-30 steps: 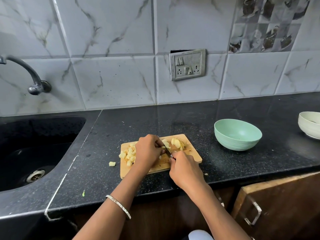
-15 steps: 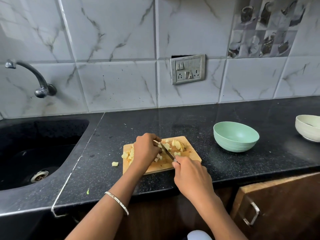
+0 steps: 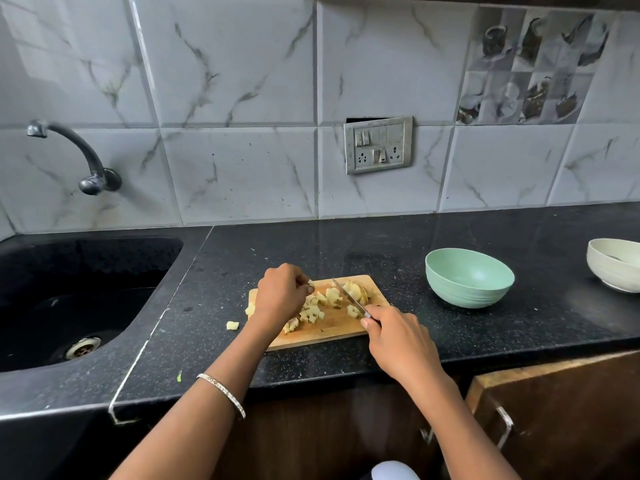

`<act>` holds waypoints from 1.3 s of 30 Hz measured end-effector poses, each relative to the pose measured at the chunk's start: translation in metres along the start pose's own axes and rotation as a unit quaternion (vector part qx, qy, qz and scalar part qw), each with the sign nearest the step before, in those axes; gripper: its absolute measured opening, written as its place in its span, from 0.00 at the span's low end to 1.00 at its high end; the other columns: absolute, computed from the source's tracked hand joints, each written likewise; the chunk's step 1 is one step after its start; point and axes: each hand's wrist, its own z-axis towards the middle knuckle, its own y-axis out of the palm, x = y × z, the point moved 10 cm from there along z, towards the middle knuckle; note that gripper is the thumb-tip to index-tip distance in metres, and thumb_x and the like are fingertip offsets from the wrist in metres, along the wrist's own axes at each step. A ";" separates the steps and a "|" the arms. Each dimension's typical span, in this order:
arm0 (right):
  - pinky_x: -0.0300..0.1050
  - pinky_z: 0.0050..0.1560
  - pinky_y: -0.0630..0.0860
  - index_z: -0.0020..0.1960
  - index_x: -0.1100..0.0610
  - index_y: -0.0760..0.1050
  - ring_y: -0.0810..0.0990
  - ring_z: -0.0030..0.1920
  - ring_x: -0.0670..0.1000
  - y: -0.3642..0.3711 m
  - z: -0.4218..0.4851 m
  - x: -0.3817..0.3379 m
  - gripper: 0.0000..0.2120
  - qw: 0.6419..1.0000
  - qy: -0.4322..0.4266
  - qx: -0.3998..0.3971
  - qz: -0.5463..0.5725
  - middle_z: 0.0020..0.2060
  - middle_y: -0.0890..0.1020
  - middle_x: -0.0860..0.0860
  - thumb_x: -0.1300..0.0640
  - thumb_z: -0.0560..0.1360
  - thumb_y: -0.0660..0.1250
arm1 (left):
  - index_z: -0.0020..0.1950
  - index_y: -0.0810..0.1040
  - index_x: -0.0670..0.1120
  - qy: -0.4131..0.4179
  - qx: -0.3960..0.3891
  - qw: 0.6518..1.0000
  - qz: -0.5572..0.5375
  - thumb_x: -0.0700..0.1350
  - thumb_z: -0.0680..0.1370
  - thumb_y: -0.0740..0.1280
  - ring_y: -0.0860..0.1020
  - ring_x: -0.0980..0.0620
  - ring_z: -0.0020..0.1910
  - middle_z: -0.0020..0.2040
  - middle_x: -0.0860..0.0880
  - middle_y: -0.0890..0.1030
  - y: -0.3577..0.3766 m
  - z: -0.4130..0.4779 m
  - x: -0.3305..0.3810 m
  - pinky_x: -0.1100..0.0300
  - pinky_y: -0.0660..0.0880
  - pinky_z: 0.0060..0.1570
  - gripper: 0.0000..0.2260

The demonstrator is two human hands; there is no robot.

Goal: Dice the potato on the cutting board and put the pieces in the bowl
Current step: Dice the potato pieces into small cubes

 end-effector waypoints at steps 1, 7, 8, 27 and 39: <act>0.49 0.45 0.70 0.65 0.45 0.76 0.79 0.58 0.59 0.001 -0.001 0.000 0.13 1.000 -0.002 -0.002 0.006 0.56 0.81 0.52 0.47 0.84 0.58 | 0.53 0.84 0.46 -0.001 -0.003 1.000 0.013 0.46 0.77 0.71 0.81 0.46 0.49 0.49 0.47 0.84 0.001 0.001 -0.002 0.55 0.76 0.48 0.07; 0.52 0.52 0.76 0.63 0.47 0.78 0.78 0.58 0.57 0.009 -0.003 -0.004 0.13 0.997 -0.021 -0.024 0.066 0.55 0.82 0.49 0.46 0.83 0.59 | 0.53 0.85 0.48 -0.006 -0.001 0.998 0.060 0.40 0.76 0.67 0.80 0.45 0.50 0.51 0.47 0.85 0.000 0.003 -0.010 0.52 0.79 0.48 0.10; 0.52 0.54 0.76 0.63 0.47 0.78 0.78 0.59 0.56 0.009 -0.003 -0.004 0.13 0.996 -0.024 -0.027 0.079 0.55 0.82 0.48 0.46 0.83 0.59 | 0.53 0.85 0.49 -0.005 0.001 0.998 0.060 0.38 0.76 0.65 0.80 0.45 0.51 0.52 0.47 0.85 -0.001 0.004 -0.010 0.52 0.79 0.49 0.12; 0.53 0.58 0.74 0.72 0.43 0.73 0.75 0.65 0.57 -0.005 -0.006 0.019 0.17 0.999 0.008 -0.006 0.043 0.63 0.80 0.48 0.45 0.84 0.58 | 0.57 0.77 0.59 0.113 -0.120 0.976 0.142 0.59 0.75 0.68 0.74 0.52 0.63 0.59 0.59 0.79 0.042 0.000 0.025 0.46 0.61 0.59 0.12; 0.51 0.62 0.74 0.72 0.38 0.72 0.76 0.65 0.54 0.012 -0.005 0.037 0.19 0.996 0.002 -0.038 0.083 0.66 0.79 0.47 0.43 0.82 0.61 | 0.53 0.79 0.57 0.125 -0.052 0.988 0.077 0.50 0.76 0.68 0.76 0.54 0.56 0.49 0.61 0.78 0.015 0.000 0.022 0.51 0.64 0.55 0.06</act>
